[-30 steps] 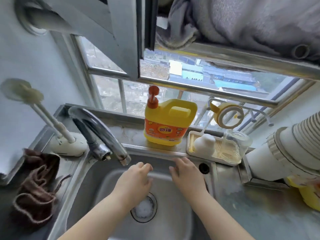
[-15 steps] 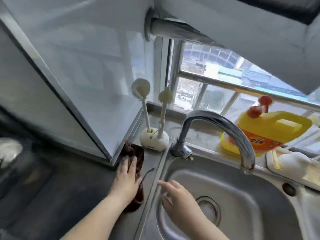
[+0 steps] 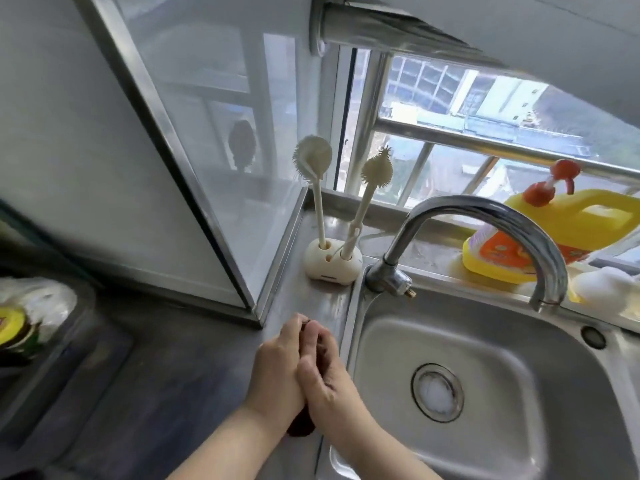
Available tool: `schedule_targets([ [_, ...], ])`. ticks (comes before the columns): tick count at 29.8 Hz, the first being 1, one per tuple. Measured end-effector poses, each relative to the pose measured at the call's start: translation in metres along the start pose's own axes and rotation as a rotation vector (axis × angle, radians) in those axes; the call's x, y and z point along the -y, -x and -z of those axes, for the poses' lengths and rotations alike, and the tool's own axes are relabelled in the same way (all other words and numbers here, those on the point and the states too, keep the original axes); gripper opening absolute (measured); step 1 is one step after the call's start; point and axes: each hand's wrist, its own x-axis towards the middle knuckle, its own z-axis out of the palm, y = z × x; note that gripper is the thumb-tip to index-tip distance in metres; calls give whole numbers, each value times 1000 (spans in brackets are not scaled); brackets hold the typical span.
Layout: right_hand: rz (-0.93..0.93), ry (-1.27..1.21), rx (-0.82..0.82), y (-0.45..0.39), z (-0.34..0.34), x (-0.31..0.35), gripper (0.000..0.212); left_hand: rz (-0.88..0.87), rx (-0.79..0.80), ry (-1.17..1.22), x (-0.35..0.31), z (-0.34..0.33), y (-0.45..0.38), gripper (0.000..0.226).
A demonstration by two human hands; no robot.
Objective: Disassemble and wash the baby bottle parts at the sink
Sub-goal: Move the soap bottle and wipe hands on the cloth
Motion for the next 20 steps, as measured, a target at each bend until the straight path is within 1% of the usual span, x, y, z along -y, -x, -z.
schedule_targets([
  [2, 39, 41, -147, 3, 1, -1, 33, -32, 24, 49, -5, -2, 8, 24],
  [4, 80, 138, -191, 5, 10, -3, 30, -54, 77, 69, -13, -4, 18, 31],
  [7, 125, 347, -217, 9, 27, -8, 42, -14, 192, 107, -19, -7, 27, 19],
  [9, 123, 500, -250, 12, 39, -5, 44, 44, 266, 175, -24, -10, 29, 14],
  [10, 129, 591, -271, 13, 45, -2, 44, 95, 305, 248, -27, -12, 30, 12],
  [12, 141, 786, -320, 17, 59, 4, 49, 216, 395, 446, -37, -19, 36, 17],
  [13, 128, 856, -342, 19, 65, 6, 54, 269, 421, 517, -41, -24, 39, 19],
  [14, 95, 887, -361, 22, 69, 7, 57, 301, 411, 534, -46, -29, 41, 18],
  [16, 15, 839, -388, 31, 73, 8, 60, 276, 321, 412, -54, -40, 40, 16],
  [17, -22, 784, -406, 36, 75, 6, 62, 222, 290, 324, -56, -47, 39, 16],
  [20, -113, 643, -460, 59, 84, 2, 57, 22, 297, 114, -67, -65, 37, 23],
])
